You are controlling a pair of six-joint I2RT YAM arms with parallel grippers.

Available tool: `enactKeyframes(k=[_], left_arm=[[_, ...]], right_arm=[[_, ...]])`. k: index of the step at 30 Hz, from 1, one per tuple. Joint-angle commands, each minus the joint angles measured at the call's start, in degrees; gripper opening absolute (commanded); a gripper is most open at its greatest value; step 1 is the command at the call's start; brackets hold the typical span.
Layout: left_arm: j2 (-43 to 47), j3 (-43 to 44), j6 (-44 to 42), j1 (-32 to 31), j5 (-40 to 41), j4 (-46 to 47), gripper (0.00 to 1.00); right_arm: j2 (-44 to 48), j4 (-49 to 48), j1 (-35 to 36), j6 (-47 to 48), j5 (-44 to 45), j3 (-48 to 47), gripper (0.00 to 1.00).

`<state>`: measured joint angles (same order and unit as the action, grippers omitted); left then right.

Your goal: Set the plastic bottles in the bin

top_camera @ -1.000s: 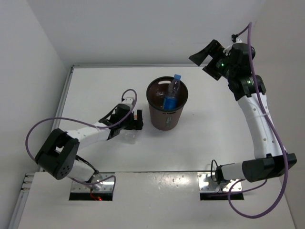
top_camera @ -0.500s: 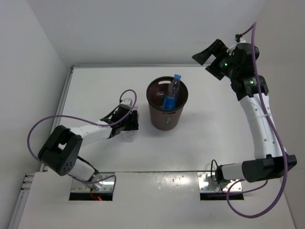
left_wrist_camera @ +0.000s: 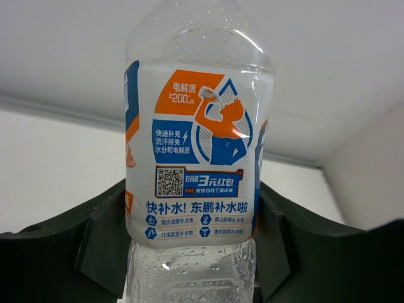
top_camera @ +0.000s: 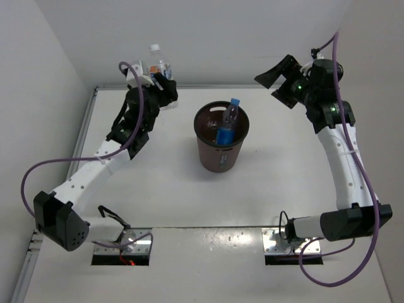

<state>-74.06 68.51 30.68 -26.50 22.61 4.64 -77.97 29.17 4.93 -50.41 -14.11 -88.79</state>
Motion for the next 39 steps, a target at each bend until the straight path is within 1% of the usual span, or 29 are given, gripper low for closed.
enactKeyframes(k=[1, 3, 4, 7, 12, 17, 18, 20, 21, 25, 29, 33, 34, 35, 38, 39], left_arm=[[0.4, 1.1, -0.4, -5.1, -3.7, 7.5, 0.56], [-0.8, 1.6, -1.1, -8.4, -4.8, 8.9, 0.58], [-2.3, 2.4, -1.8, -11.7, -4.8, 8.9, 0.59], [-4.6, 3.0, -4.0, -16.7, -4.2, 8.9, 0.61], [-7.7, 3.0, -4.0, -19.4, -3.7, 8.9, 0.66], [-8.9, 3.6, -4.0, -21.0, -4.2, 9.4, 0.74], [-8.9, 3.6, -4.5, -21.7, -4.2, 9.4, 0.80], [-9.4, 4.1, -5.0, -22.3, -3.5, 9.4, 0.98], [-9.4, 4.6, -5.7, -22.3, -2.7, 8.7, 1.00], [-9.4, 6.7, -6.9, -22.3, 0.9, 6.7, 1.00], [-8.0, 6.7, -9.0, -21.8, 4.8, 5.8, 1.00], [-6.3, 6.7, -10.2, -18.4, 9.6, 5.8, 1.00], [-5.6, 6.7, -10.2, -17.1, 12.7, 5.2, 1.00], [-5.0, 6.7, -10.7, -17.1, 14.2, 5.2, 1.00], [-4.3, 6.2, -8.7, -13.1, 21.1, 1.5, 1.00], [-4.3, 6.2, -7.3, -10.3, 22.8, -1.8, 1.00]], right_arm=[[1.3, -1.6, -0.4, -0.9, -1.4, 0.5, 1.00], [1.3, -1.6, -0.9, -0.9, -1.4, 0.5, 1.00], [1.3, -2.1, -0.9, -0.9, -1.4, 0.5, 1.00], [1.3, -2.1, -0.9, -0.9, -2.0, 1.0, 1.00], [1.3, -2.1, -0.9, -0.9, -2.5, 1.0, 1.00], [2.4, -1.5, -1.4, -0.9, -2.0, 1.5, 1.00], [2.4, -1.5, -1.4, -0.9, -2.0, 2.0, 1.00], [2.4, -1.5, -1.4, -0.9, -2.0, 2.0, 1.00], [2.4, -1.5, -1.4, -0.9, -2.0, 2.0, 1.00], [2.4, -1.5, -1.4, -0.9, -2.0, 2.0, 1.00], [2.4, -0.9, -1.9, -0.9, -0.7, 2.0, 1.00], [2.4, -0.9, -1.9, -0.9, -0.7, 2.6, 1.00], [2.4, -0.9, -1.9, -0.9, -0.7, 2.6, 1.00], [2.4, -0.9, -1.9, -0.9, -0.7, 2.6, 1.00], [2.4, -0.3, -1.9, -1.4, 0.0, 2.6, 1.00], [2.4, -0.3, -1.9, -1.4, 0.0, 2.6, 1.00]])
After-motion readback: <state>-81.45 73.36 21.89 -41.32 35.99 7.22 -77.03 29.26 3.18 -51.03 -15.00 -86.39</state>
